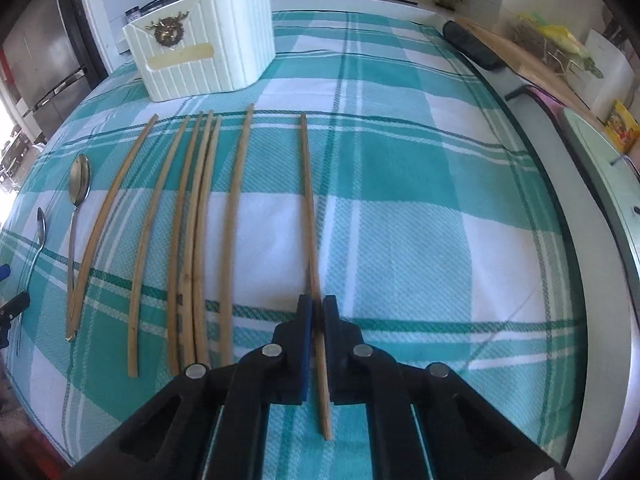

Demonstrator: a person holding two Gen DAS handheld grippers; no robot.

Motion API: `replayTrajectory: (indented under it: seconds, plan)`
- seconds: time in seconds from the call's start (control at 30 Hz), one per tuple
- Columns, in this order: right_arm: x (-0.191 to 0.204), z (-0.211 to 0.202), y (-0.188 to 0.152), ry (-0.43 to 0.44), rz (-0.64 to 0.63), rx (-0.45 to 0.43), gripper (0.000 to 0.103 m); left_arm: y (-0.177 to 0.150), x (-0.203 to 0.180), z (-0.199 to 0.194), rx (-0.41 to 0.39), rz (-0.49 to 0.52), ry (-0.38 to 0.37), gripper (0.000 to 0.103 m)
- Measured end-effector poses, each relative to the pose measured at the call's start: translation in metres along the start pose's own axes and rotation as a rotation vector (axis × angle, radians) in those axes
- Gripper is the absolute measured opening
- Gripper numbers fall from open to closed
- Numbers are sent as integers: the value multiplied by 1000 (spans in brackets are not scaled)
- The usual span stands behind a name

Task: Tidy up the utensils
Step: 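Close the left tool on the spoon handle while the right tool grips one chopstick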

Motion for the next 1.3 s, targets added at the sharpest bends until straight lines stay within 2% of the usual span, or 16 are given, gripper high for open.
replayTrajectory:
  seconds: [0.23,0.27,0.33,0.37,0.4,0.53,0.7,0.8,0.83,0.87,0.9,0.93,1.03,1.1,1.17,1.3]
  plan:
    - [-7,-6,-15,29,-13,43,10,10,-8,5,6,16,-23,102]
    - [-7,-5,-13,28,-25,47,14,12,-13,5,0,26,-28,102]
    - [-4,-2,-7,36,-54,55,29,18,-24,10,-6,50,-22,102]
    - [-3,0,-2,41,-76,63,41,21,-27,11,-9,55,-24,103]
    - [0,3,2,44,-103,73,42,24,-30,13,-7,53,-25,103]
    - [6,13,24,68,-176,95,42,34,-28,18,11,27,-20,103]
    - [-6,33,61,93,-149,107,40,46,-26,23,14,5,-15,96]
    - [-8,46,84,107,-137,98,39,57,-34,25,11,14,-23,82]
    - [-9,50,92,108,-129,93,37,60,-38,26,8,20,-29,72]
    - [-9,54,100,112,-120,85,27,65,-42,26,0,27,-37,58]
    - [-9,58,107,117,-112,83,21,68,-44,26,-7,32,-40,50]
    - [-9,60,114,113,-104,74,9,72,-46,27,-12,32,-40,37]
    - [-10,65,126,141,-65,60,6,80,-45,27,-10,20,-75,36]
    - [-13,58,129,167,-25,19,6,84,-41,16,-37,18,-85,36]
    - [-14,41,128,198,6,-33,6,88,-37,-4,-83,11,-98,36]
    - [-11,-20,119,255,11,-161,6,96,-29,-49,-181,-3,-140,36]
Point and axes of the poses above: each gripper's, at about its wrist camera, not at the fingertips, and z roughly the way its jaws point, x to its left, y to its top, the point moved 4 cm from there along z, roughly the way its jaws point, and after that the axes turned 8 degrees about -z, right-handed, at the moved point
